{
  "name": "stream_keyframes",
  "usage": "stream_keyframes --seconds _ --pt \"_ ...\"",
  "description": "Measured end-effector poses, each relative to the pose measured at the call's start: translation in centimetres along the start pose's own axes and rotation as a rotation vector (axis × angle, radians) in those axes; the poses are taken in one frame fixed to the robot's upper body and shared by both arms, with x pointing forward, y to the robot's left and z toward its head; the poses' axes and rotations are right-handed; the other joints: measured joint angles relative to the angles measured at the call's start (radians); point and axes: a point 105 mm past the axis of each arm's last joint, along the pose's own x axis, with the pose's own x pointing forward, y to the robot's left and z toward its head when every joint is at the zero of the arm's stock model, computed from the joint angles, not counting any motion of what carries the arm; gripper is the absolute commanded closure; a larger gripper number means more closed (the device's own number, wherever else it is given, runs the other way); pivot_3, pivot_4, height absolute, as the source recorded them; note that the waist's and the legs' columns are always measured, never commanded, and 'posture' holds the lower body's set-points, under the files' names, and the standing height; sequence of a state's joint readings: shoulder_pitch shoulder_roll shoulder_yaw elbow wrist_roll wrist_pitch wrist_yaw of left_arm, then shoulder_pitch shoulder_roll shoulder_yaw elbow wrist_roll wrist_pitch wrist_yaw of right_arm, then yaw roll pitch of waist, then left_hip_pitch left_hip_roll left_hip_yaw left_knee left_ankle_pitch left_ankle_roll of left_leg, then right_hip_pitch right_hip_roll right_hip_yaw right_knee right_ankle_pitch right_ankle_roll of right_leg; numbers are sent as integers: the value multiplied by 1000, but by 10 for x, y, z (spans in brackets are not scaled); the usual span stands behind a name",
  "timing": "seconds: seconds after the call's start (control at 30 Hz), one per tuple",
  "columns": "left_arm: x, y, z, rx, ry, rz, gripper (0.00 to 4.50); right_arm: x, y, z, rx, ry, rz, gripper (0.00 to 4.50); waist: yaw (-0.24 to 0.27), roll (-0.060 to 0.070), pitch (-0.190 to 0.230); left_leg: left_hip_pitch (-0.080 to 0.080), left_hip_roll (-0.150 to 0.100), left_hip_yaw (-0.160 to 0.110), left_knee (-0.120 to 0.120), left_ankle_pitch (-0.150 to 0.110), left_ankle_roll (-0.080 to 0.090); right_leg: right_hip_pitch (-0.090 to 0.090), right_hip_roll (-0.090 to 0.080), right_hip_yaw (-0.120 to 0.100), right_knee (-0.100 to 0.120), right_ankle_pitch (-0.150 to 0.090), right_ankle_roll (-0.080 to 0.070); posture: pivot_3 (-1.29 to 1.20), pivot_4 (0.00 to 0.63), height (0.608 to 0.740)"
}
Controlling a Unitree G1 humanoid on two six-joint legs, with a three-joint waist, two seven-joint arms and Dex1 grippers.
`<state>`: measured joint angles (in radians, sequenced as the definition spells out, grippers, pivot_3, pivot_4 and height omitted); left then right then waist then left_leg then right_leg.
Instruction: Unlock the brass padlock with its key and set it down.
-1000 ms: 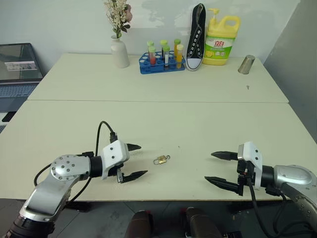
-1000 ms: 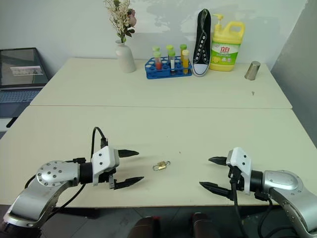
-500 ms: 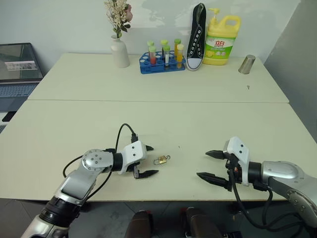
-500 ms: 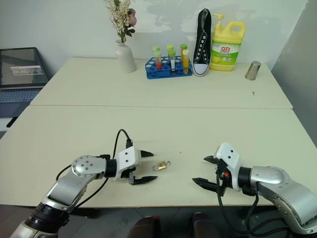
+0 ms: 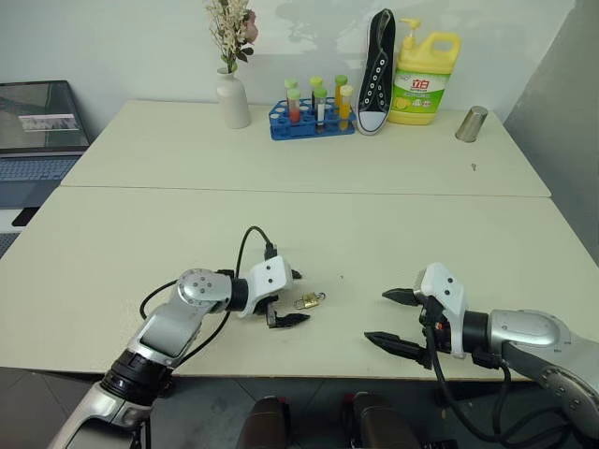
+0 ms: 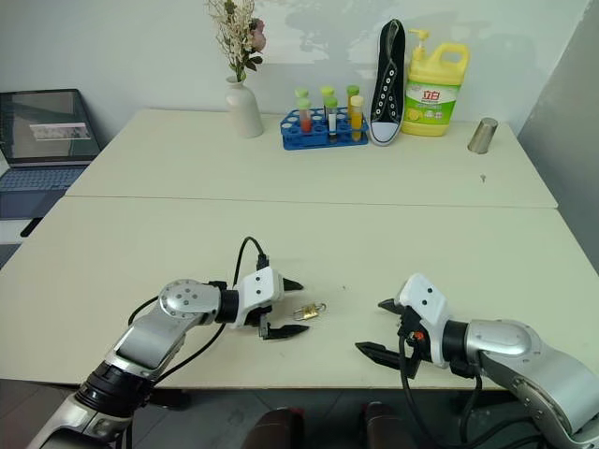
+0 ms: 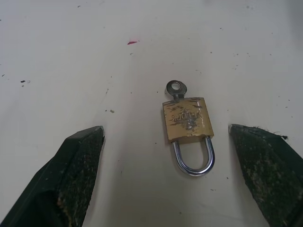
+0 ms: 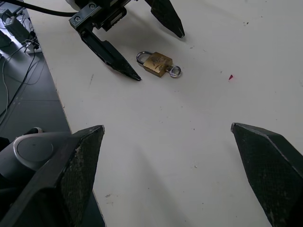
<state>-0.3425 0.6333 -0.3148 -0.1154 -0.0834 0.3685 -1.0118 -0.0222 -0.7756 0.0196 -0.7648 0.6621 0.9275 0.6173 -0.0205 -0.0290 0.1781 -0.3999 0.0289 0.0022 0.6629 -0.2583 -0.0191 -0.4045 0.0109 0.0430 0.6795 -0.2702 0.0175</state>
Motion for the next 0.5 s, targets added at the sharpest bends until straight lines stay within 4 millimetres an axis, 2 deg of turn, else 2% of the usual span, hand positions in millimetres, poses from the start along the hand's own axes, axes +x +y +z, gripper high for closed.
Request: stream_keyframes --seconds 0.23,0.33,0.5 --pt "1 -2 1 -29 29 8 49 0 -1 -1 0 0 -9 0 0 0 0 0 0 0 0 0 0 0 0 0 0 0 0 0 150 740" --pt "3 -4 2 -35 35 3 621 0 -1 0 -5 -4 -10 0 3 0 0 0 0 0 0 0 0 0 0 0 0 0 0 0 150 740" --pt "9 -12 6 -32 31 -28 2200 0 -1 1 -14 -9 -13 0 8 0 0 0 -1 0 0 0 0 0 0 0 0 0 0 0 150 740"
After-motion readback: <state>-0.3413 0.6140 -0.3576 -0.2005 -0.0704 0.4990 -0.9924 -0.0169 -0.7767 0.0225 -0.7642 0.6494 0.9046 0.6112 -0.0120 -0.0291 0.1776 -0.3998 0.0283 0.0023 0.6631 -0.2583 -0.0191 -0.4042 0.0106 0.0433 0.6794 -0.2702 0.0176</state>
